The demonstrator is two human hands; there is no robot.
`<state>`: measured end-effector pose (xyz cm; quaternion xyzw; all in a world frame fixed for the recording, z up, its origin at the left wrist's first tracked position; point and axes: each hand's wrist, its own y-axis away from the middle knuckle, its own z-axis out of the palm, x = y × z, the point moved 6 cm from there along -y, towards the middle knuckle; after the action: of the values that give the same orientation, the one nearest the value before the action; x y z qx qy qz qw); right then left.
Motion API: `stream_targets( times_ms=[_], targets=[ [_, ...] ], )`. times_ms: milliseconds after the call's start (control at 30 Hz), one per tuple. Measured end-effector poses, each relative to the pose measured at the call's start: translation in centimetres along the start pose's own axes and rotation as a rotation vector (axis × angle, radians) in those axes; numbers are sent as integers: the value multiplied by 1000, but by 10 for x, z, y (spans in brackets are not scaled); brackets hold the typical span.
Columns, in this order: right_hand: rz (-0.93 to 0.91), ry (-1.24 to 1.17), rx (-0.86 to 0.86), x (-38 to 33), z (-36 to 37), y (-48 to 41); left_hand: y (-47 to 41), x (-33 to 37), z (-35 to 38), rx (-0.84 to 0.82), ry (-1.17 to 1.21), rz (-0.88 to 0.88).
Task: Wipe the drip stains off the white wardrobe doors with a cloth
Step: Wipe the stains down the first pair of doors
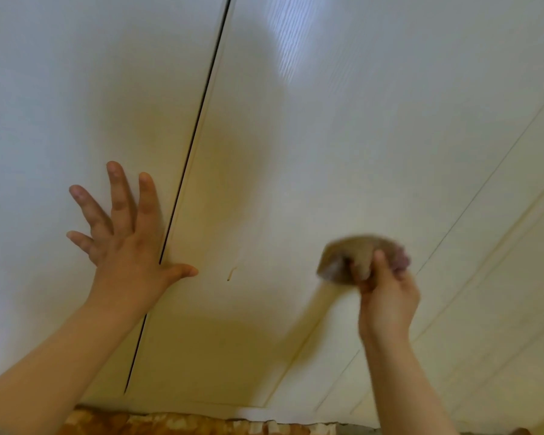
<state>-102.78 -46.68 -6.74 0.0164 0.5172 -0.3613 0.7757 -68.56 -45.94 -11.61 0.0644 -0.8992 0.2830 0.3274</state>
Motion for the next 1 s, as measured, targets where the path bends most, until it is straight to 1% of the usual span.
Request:
stream_targets(
  times_ms=[67, 167, 233, 333, 433, 467, 533, 600, 700, 767, 833, 933, 1000],
  targets=[
    [-93, -57, -28, -41, 21, -24, -1, 0, 0, -2, -1, -4],
    [-73, -65, -13, -56, 29, -48, -1, 0, 1, -4, -1, 2],
    [-62, -57, 29, -39, 21, -46, 0, 0, 1, 6, 4, 12],
    [9, -36, 121, 15, -11, -24, 0, 2, 0, 1, 16, 7],
    [124, 127, 184, 72, -54, 9, 1, 3, -1, -5, 35, 9],
    [170, 181, 192, 85, -65, 19, 2, 2, -1, -3, 41, 13],
    [235, 206, 195, 92, -73, 28, 3, 1, -2, 6, 48, 26],
    [171, 160, 150, 71, -62, 17, 3, 2, -2, 9, 48, 31],
    [-32, -53, 126, 2, -32, -23, 2, 3, -2, 16, 36, 33],
    [-75, -137, 95, -40, -10, -48, 2, 2, -3, 24, 28, 29],
    [-63, -129, 65, -61, 1, -65, 2, 1, -2, 33, 13, 25],
    [-28, -113, 100, -44, -5, -65, 0, 0, 1, 36, -1, 28],
    [23, -94, 169, 0, -27, -51, -1, 0, 1, 37, -5, 20]
  ],
)
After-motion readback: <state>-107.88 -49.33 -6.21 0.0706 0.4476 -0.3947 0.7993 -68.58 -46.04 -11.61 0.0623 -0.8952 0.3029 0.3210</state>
